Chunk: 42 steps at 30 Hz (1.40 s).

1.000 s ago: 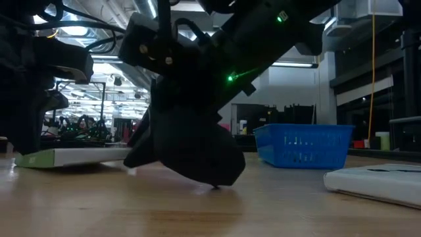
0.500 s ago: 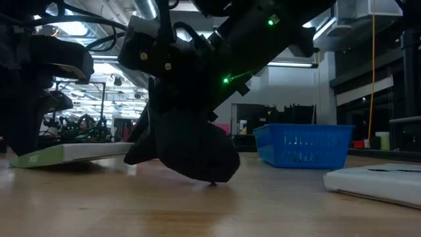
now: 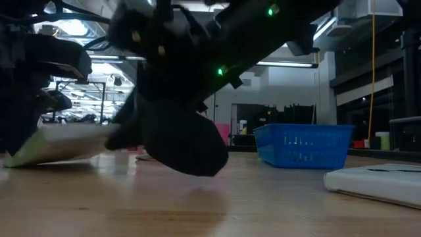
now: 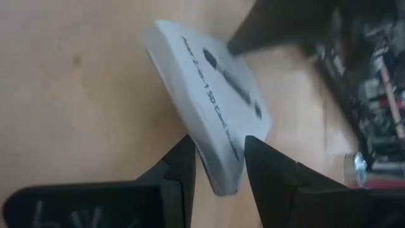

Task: Pick and place items into bin
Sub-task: Put the left card reader box into the green bin

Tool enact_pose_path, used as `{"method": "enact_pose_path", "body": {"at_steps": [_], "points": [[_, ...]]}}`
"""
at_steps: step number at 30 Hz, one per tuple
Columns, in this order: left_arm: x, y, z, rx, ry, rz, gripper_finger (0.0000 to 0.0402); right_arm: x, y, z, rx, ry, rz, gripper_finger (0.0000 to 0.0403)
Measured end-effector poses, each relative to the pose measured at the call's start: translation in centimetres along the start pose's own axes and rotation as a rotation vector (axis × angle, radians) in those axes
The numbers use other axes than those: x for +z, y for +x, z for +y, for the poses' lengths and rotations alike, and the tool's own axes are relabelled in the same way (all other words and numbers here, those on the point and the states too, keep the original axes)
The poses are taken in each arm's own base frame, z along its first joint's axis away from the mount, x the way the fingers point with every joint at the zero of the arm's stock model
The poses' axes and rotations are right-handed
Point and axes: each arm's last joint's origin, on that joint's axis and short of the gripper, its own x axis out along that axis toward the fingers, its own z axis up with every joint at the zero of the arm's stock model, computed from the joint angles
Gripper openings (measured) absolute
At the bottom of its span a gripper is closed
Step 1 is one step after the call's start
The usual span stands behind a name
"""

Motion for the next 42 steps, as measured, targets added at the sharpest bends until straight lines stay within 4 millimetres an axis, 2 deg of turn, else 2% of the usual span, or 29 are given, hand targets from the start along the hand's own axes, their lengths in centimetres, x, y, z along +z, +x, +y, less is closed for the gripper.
{"method": "enact_pose_path", "body": {"at_steps": [4,13,25,33,42], "points": [[0.3,0.0,-0.3,-0.040,0.019,-0.024,0.0002,0.6,-0.2,-0.1,-0.025,-0.029,-0.042,0.0094],[0.4,0.0,-0.5,-0.056,0.027,-0.032,0.0002,0.8,-0.4,0.1,-0.020,-0.047,-0.045,0.0017],[0.6,-0.4,-0.4,-0.044,0.020,-0.053,0.0003,1.3,-1.4,0.3,-0.051,-0.080,-0.012,0.0006],[1.4,-2.8,-0.5,-0.037,0.060,-0.134,0.0003,2.1,-3.6,-1.7,-0.038,-0.039,0.013,0.0006],[2.3,-6.8,-0.1,-0.010,0.176,-0.350,0.0003,2.8,-6.4,-4.4,-0.044,0.021,0.054,0.0004]]}}
